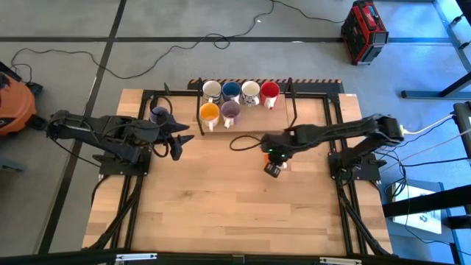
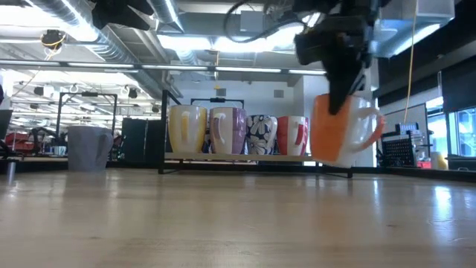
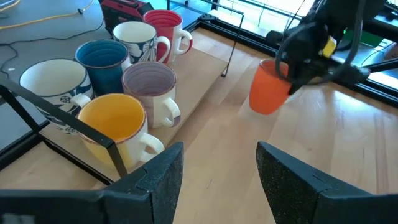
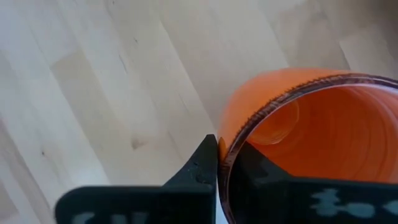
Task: Place coffee mugs
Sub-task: Put the orange mug on the shelf
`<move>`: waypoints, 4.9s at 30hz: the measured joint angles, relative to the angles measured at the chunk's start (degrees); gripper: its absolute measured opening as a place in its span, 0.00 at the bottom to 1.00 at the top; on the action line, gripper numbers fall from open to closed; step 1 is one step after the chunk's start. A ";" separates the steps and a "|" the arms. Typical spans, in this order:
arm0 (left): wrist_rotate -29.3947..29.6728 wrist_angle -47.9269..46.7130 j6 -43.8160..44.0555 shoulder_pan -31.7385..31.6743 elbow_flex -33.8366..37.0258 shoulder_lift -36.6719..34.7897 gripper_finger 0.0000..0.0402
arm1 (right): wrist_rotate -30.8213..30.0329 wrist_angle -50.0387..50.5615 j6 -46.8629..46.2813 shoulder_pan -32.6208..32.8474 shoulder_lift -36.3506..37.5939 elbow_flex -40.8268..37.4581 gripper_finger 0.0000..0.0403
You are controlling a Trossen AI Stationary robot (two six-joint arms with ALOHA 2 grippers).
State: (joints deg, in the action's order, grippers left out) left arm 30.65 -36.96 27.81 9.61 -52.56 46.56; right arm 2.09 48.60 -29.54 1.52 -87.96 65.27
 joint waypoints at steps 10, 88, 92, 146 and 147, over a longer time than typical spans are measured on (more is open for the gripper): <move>-0.31 0.23 -1.03 0.00 0.00 0.01 0.49 | 1.76 4.63 -0.75 -0.46 -12.92 10.43 0.01; -0.97 0.57 -7.06 0.04 0.00 0.01 0.49 | -51.41 -38.11 -37.51 30.30 1.06 -30.65 0.52; -1.14 0.58 -7.43 0.04 0.00 0.01 0.49 | -52.38 -40.66 -38.08 30.09 -1.05 -30.64 0.51; -0.13 0.47 -11.80 0.06 0.07 -2.35 0.49 | -50.46 -19.59 -33.23 5.49 -3.35 -5.30 0.08; -0.10 0.47 -11.80 0.06 0.07 -2.35 0.49 | -50.46 -19.88 -33.04 4.40 -3.77 -5.27 0.08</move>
State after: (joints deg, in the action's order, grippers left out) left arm 30.56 -36.49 16.01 9.67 -52.49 44.21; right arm -48.36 28.72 -62.57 5.92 -91.74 60.00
